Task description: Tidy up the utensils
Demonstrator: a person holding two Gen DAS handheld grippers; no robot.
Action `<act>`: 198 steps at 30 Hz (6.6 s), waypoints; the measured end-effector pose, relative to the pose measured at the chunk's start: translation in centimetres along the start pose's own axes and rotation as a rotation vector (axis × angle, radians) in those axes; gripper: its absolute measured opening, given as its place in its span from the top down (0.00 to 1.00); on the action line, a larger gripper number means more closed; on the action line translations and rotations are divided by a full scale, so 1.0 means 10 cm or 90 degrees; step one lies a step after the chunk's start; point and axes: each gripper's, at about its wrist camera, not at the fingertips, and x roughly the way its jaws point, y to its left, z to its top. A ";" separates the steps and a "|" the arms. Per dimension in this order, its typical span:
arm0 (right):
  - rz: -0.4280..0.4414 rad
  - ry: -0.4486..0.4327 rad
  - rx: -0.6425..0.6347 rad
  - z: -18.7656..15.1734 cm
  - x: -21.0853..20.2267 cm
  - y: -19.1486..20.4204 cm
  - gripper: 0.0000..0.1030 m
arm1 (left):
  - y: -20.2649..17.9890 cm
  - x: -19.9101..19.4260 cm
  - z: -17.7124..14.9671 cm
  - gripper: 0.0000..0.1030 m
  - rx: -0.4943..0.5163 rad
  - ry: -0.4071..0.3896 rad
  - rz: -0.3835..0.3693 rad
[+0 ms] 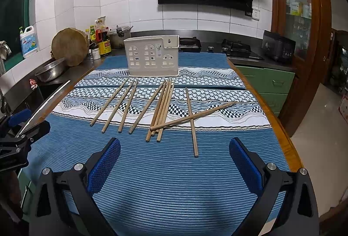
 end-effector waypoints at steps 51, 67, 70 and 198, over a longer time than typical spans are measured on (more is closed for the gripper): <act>-0.008 0.013 0.017 -0.03 0.10 -0.18 0.06 | -0.18 0.19 0.12 0.05 0.040 -0.010 -0.005; -0.025 0.029 0.054 -0.09 0.28 -0.57 0.06 | -0.80 0.74 0.32 0.06 0.161 0.036 -0.210; -0.027 0.037 0.056 -0.11 0.35 -0.61 0.06 | -0.91 0.91 0.33 0.06 0.179 0.056 -0.236; 0.092 0.062 -0.144 3.46 1.91 -0.01 0.93 | 0.48 1.92 3.32 0.95 0.037 -0.060 -0.121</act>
